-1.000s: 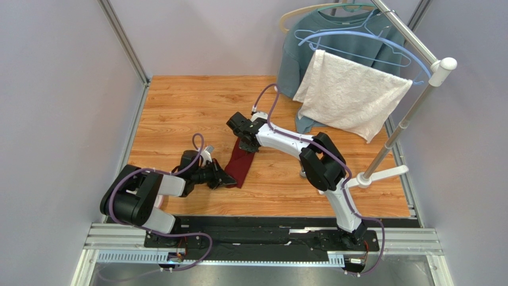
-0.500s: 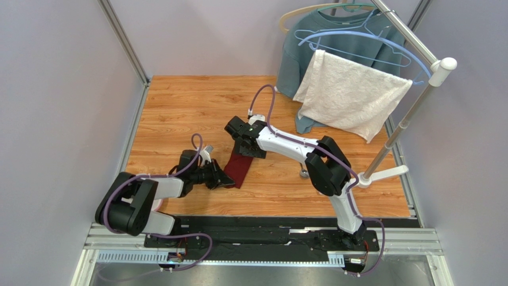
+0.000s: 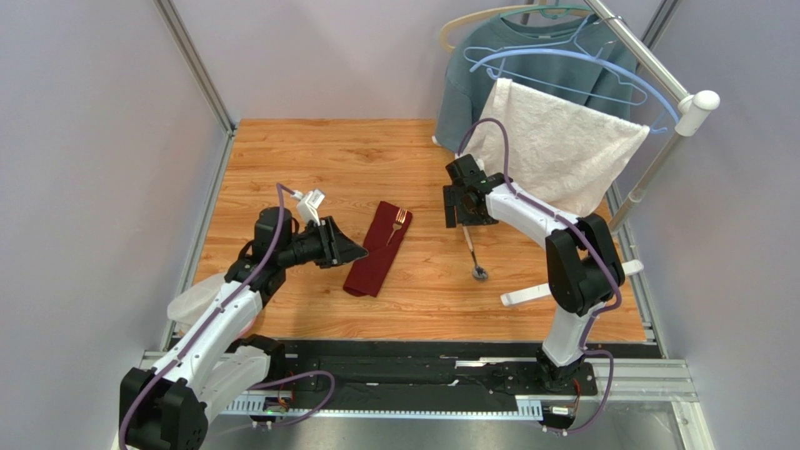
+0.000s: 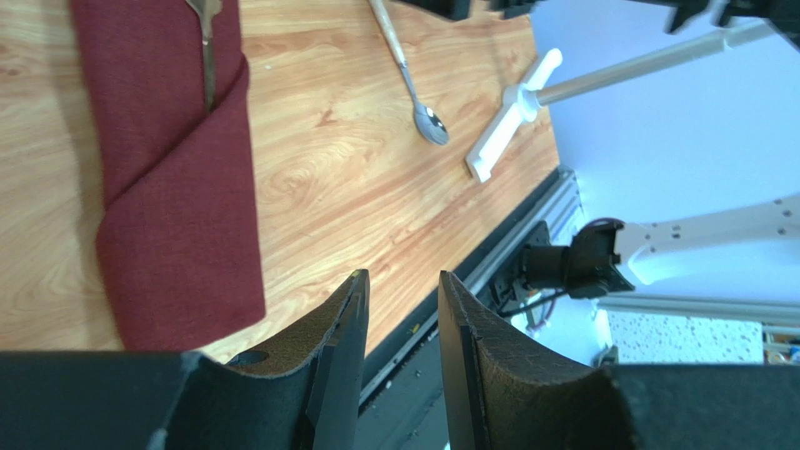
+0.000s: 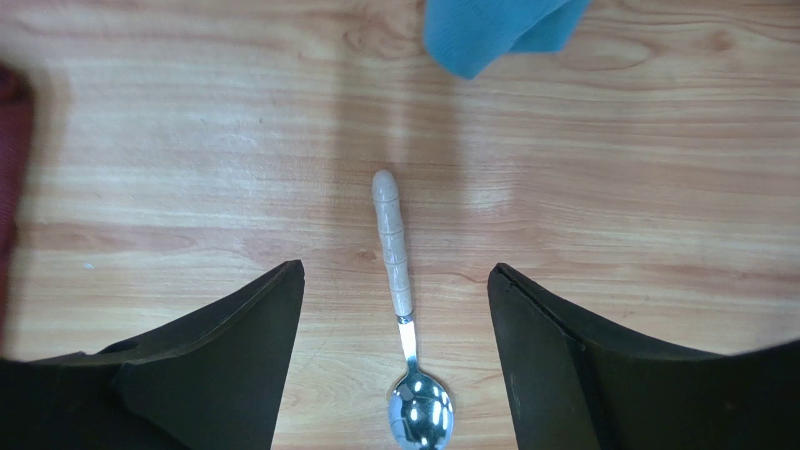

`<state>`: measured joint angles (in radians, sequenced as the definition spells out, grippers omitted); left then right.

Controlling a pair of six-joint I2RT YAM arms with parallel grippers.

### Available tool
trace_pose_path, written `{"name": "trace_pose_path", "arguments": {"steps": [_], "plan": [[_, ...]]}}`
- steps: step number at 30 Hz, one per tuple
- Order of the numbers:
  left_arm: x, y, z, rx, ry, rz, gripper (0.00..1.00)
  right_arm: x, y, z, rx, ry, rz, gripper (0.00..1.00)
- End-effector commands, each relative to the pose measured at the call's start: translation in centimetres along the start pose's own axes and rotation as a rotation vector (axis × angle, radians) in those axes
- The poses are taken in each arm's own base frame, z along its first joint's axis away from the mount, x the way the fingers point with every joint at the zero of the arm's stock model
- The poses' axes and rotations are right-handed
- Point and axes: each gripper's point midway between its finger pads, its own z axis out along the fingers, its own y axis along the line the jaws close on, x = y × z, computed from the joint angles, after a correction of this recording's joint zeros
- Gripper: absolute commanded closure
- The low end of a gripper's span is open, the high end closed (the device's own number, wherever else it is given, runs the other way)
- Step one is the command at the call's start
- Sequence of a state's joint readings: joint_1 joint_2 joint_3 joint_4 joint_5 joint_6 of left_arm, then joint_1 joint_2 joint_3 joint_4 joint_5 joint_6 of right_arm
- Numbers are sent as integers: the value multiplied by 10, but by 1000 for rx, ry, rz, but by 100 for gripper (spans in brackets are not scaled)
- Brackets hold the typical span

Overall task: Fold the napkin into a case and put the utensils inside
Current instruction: Pick up the spoon from the center of the board.

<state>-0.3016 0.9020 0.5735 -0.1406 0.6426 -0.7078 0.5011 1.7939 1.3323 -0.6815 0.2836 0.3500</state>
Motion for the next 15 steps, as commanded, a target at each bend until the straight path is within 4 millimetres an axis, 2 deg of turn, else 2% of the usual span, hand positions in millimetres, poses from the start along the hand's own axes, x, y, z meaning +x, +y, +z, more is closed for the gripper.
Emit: {"name": "trace_pose_path", "arguments": {"steps": [1, 3, 8, 11, 15], "plan": [[12, -14, -4, 39, 73, 3, 60, -2, 19, 16, -122, -10, -147, 28], [13, -17, -4, 52, 82, 1, 62, 4, 19, 25, -134, 16, -146, 30], [18, -24, -2, 85, 103, -11, 65, 28, 19, 44, -140, 91, -157, 45], [17, -25, -2, 86, 106, -13, 65, 43, 16, 53, -145, 121, -151, 47], [17, -26, -3, 80, 117, -10, 65, 51, 14, 56, -158, 127, -141, 48]]}}
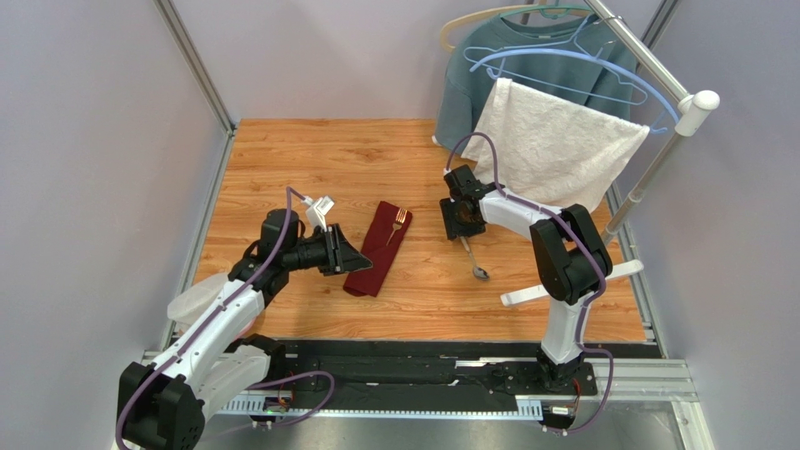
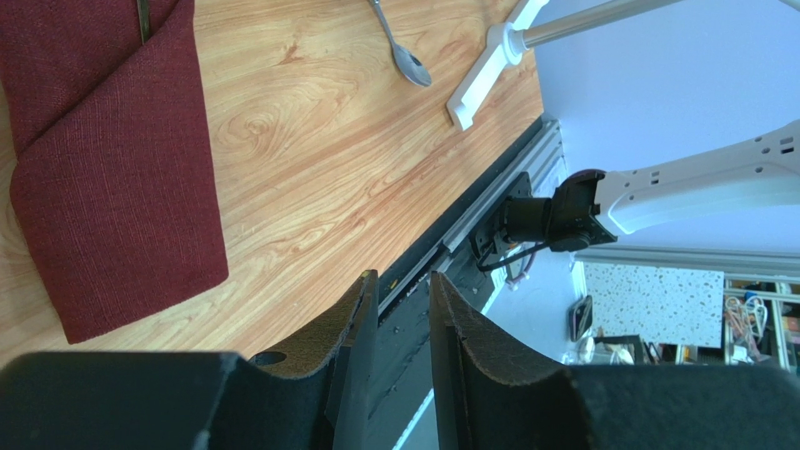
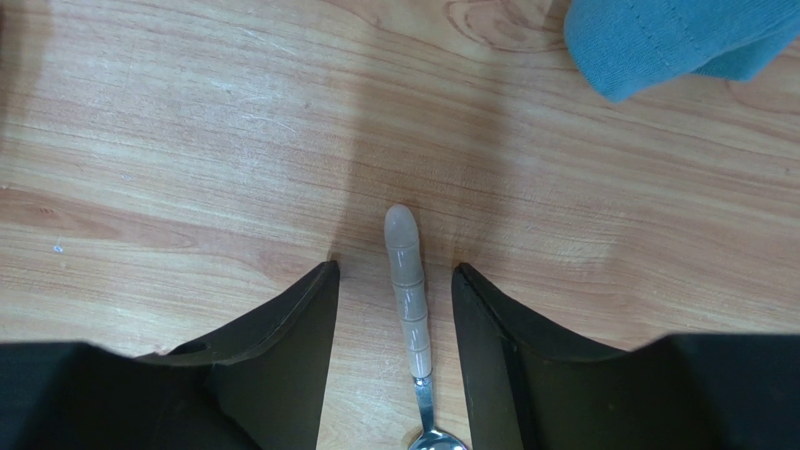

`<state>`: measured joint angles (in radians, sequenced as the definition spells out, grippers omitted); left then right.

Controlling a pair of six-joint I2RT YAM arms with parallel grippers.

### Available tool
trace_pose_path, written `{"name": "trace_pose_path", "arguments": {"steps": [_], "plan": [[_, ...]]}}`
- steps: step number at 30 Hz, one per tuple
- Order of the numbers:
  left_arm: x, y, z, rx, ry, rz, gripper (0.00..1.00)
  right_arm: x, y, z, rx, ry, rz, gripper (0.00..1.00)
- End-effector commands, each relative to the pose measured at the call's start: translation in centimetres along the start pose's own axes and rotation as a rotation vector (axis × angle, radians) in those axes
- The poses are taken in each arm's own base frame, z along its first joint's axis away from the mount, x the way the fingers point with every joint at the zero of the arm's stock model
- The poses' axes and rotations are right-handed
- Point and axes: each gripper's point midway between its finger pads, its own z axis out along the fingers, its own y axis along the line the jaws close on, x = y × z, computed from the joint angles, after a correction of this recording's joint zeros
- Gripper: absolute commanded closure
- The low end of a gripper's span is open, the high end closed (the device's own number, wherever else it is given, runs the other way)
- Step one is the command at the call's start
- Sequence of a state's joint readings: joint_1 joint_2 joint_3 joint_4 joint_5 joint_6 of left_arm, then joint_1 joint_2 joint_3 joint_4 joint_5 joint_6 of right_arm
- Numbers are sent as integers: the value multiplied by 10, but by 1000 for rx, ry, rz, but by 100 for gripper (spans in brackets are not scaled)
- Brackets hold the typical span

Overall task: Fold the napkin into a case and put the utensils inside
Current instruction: Pick up the spoon from the center of the board, then pass from the right arm to the left

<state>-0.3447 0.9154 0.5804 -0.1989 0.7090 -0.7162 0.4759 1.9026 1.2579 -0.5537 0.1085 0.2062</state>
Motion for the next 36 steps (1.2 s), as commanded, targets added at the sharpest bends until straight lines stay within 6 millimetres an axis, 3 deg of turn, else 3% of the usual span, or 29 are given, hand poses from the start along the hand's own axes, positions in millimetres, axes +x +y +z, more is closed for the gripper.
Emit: {"name": "trace_pose_path", "arguments": {"steps": [1, 2, 5, 6, 8, 9, 11, 12, 14, 15, 17, 18, 22, 25, 30, 36], "plan": [[-8, -17, -3, 38, 6, 29, 65, 15, -4, 11, -15, 19, -6, 48], [-8, -18, -3, 41, 10, 28, 65, 19, -3, 11, -28, 23, -10, 51], [-8, -19, -3, 43, 17, 21, 66, 23, 4, 7, -77, 33, -37, 73], [-8, -19, -3, 40, 18, 16, 66, 27, 3, 8, -61, 29, -63, 86], [-9, -10, 1, -3, 20, -20, 66, 17, 13, -8, -70, -66, -170, 96], [-9, -5, 0, -47, 34, -65, 65, 13, 30, -16, -112, -142, -236, 100], [-13, 15, 3, -125, 73, -146, 65, -15, 53, -54, -167, -347, -369, 100], [-14, 17, 0, -149, 104, -159, 67, -19, 76, -72, -252, -391, -459, 100], [-16, 23, 1, -151, 160, -193, 68, -29, 94, -103, -353, -463, -516, 100], [-18, 20, 0, -145, 171, -189, 68, -24, 113, -117, -459, -493, -644, 100], [-19, 14, 1, -92, 191, -206, 65, -14, 127, -137, -520, -538, -812, 100], [-20, 12, 3, -80, 188, -218, 65, -12, 136, -143, -497, -576, -933, 100], [-15, 0, 6, 24, 226, -251, 58, -5, 153, -165, -514, -635, -1136, 100], [-10, -8, 10, 93, 238, -238, 56, 12, 170, -173, -567, -655, -1319, 100], [6, -9, 19, 107, 298, -196, 57, 32, 194, -189, -734, -619, -1404, 100], [11, -11, 27, 145, 298, -172, 56, 42, 209, -199, -793, -621, -1471, 100]]}}
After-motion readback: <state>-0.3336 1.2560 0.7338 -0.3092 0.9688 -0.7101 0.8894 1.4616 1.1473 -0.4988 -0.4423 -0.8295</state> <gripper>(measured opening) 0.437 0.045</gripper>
